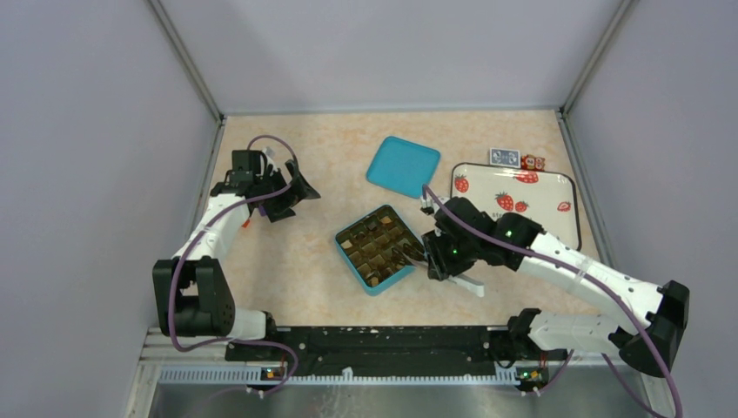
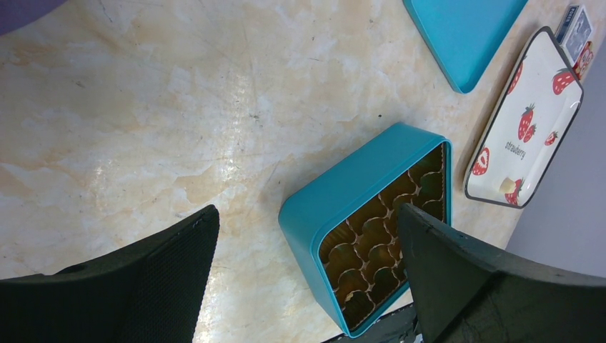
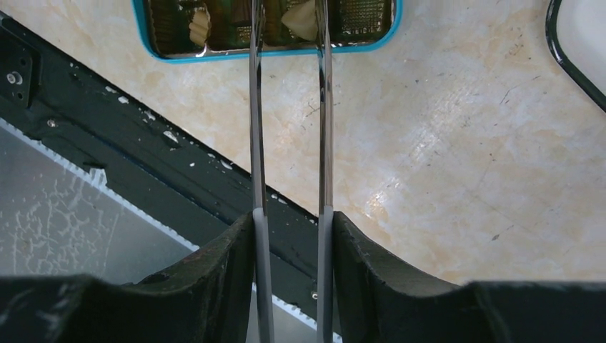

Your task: Pack the chocolate

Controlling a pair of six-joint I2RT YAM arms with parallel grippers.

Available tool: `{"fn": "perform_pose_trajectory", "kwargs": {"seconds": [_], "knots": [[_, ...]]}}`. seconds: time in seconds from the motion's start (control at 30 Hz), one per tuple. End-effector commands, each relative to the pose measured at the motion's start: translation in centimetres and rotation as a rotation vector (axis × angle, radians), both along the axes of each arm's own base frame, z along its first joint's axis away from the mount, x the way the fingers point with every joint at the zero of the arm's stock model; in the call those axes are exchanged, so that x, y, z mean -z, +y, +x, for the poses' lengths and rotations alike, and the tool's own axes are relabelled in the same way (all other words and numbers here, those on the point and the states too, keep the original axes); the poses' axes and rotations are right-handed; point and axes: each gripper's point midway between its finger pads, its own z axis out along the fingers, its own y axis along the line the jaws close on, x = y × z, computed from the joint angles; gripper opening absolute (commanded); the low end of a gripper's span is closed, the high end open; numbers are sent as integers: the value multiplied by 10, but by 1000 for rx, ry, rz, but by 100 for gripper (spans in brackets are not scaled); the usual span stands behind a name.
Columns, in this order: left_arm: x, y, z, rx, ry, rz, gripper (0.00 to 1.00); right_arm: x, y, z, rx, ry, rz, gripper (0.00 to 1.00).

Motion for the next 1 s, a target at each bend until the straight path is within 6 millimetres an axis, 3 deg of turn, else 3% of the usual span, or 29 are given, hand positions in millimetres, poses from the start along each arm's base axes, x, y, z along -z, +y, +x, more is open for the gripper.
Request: {"fn": "perform_pose_trajectory", "kwargs": {"seconds": [0.0,0.1,0.23,0.43,0.53,0.97], "knots": [[-20,1,7,11,-77,4,98,-30,8,20,23,-126,54,40],[-20,1,7,12,-76,4,98,-47,-4,34,127,-214,58,39],[-19,1,7,12,-75,5,98,-62,-38,54,310,-288,44,37],[-18,0,8,17,-71,0,98,-55,-120,69,694,-281,-43,31],[-17,0,8,15,-70,-2,98,-53,-149,69,828,-263,-75,31],[-16,1,9,16,-67,6,98,-10,-200,62,1057,-122,-215,35]]}}
